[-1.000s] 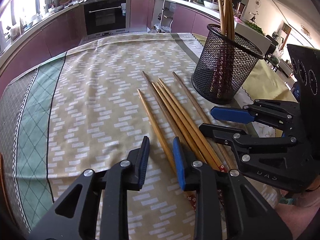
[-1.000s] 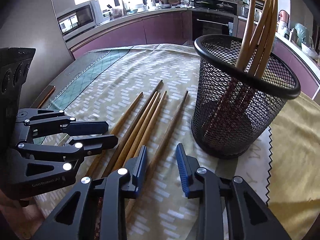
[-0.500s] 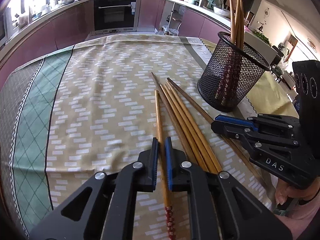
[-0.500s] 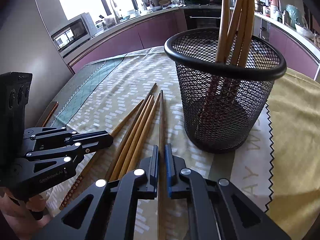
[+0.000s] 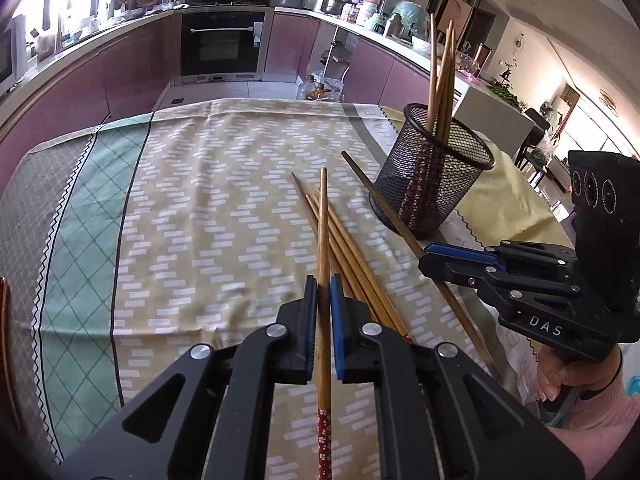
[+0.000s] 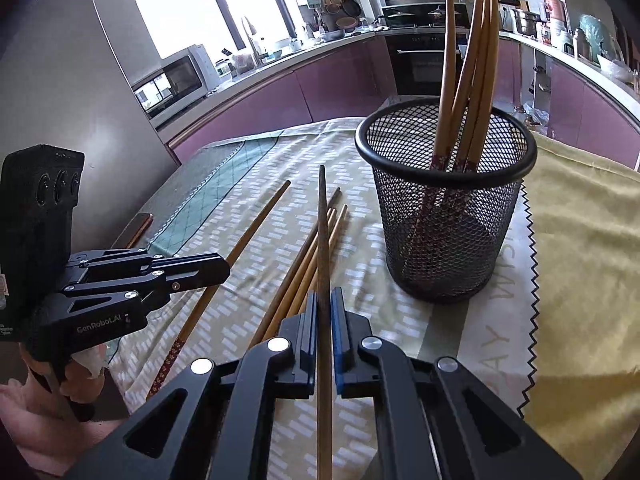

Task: Organize utensils
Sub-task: 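Lift the left tool's chopstick upright over the mesh cup while the right tool carries its own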

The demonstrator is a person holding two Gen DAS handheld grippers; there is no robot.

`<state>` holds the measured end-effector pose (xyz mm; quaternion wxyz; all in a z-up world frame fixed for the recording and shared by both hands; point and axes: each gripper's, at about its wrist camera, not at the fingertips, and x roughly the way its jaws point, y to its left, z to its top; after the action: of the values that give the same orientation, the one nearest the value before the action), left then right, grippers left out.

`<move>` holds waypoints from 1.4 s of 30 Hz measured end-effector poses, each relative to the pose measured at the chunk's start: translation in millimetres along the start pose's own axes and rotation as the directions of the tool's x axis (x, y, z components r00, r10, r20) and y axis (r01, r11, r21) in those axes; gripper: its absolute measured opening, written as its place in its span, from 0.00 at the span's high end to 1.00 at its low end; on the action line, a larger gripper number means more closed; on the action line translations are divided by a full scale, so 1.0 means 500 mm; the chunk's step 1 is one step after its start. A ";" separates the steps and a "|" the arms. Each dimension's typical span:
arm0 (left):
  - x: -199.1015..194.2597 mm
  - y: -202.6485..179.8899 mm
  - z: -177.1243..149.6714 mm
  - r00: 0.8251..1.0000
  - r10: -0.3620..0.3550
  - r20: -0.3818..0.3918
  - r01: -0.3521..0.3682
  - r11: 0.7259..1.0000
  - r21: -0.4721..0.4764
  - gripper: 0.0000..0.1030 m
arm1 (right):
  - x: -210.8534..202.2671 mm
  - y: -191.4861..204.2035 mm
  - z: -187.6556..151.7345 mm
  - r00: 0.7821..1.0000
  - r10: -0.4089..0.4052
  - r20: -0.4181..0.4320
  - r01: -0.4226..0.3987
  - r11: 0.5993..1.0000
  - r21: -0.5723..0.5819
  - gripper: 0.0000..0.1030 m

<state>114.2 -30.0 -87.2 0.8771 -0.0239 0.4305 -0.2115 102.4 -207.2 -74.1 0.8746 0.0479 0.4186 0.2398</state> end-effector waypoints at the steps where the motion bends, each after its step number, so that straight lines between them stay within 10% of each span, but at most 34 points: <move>1: -0.007 -0.001 0.001 1.000 -0.012 0.005 0.012 1.000 0.002 0.93 | -0.008 0.001 0.002 1.000 0.006 0.010 -0.006 1.000 -0.002 0.94; 24: -0.178 -0.051 0.050 0.956 -0.234 0.175 0.226 0.972 0.067 0.93 | -0.158 -0.031 0.040 0.970 0.050 0.236 -0.055 0.998 0.013 0.94; 42: -0.201 -0.087 0.166 0.921 -0.261 0.288 0.239 0.965 0.112 0.93 | -0.251 -0.047 0.112 0.933 0.022 0.360 -0.009 0.999 -0.036 0.94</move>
<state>108.4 -42.0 49.5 0.8984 -0.0776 0.2773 -0.3317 86.7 -279.1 44.2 0.9353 0.0794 0.2468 0.2410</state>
